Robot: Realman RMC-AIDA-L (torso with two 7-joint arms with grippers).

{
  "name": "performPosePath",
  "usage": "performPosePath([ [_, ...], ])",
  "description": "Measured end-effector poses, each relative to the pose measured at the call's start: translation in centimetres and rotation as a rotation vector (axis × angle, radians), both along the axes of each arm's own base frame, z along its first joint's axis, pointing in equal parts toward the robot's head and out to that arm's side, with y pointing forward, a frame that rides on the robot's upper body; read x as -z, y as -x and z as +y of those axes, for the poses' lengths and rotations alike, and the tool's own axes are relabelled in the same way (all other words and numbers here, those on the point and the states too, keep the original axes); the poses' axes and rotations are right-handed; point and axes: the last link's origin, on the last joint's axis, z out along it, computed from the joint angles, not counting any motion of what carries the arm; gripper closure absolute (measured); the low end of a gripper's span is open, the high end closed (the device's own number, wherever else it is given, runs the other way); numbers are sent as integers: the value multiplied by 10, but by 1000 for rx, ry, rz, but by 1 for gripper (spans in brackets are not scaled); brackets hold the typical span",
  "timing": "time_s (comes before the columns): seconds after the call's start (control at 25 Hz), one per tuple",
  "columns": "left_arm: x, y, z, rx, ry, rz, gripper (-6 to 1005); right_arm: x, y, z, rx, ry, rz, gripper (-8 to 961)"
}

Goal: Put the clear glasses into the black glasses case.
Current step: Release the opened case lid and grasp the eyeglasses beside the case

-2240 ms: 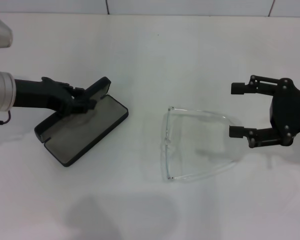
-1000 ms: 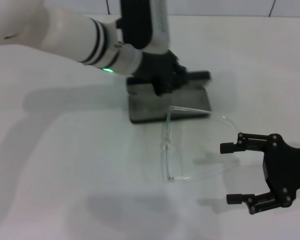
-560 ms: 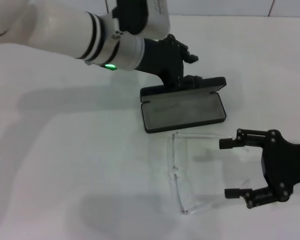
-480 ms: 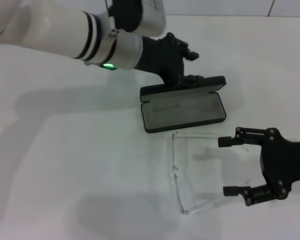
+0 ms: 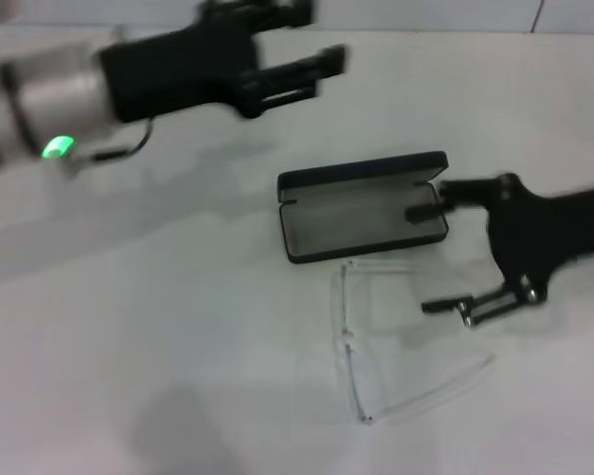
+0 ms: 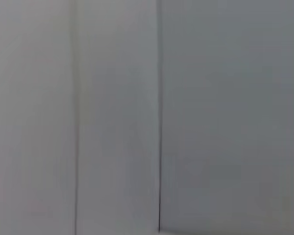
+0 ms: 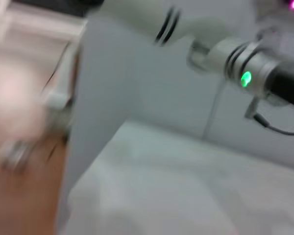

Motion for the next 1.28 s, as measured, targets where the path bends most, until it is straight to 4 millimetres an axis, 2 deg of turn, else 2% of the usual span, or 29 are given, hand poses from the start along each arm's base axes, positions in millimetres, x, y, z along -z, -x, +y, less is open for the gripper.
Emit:
performPosePath([
  [0.12,2,29,-18,-56,-3,-91,345,-5,38,16,-177,8,-205,99],
  [0.2,7,39,-26,-76,2,-112,345,-2,64,19,-289,53,-350,99],
  [0.32,17,49,-36,-96,18,-129,346,12,89,17,-405,119,-527,99],
  [0.48,26,56,-42,-121,42,-146,346,47,113,12,-596,145,-729,99],
  [0.6,28,60,-45,-136,45,-156,346,65,124,7,-701,134,-790,100],
  [0.84,31,68,-51,-161,34,-166,345,85,137,-1,-837,111,-835,120],
  [1.12,34,68,-51,-164,42,-168,347,120,133,-10,-924,39,-875,161],
  [1.28,34,67,-50,-159,49,-163,348,127,131,-12,-933,43,-885,165],
])
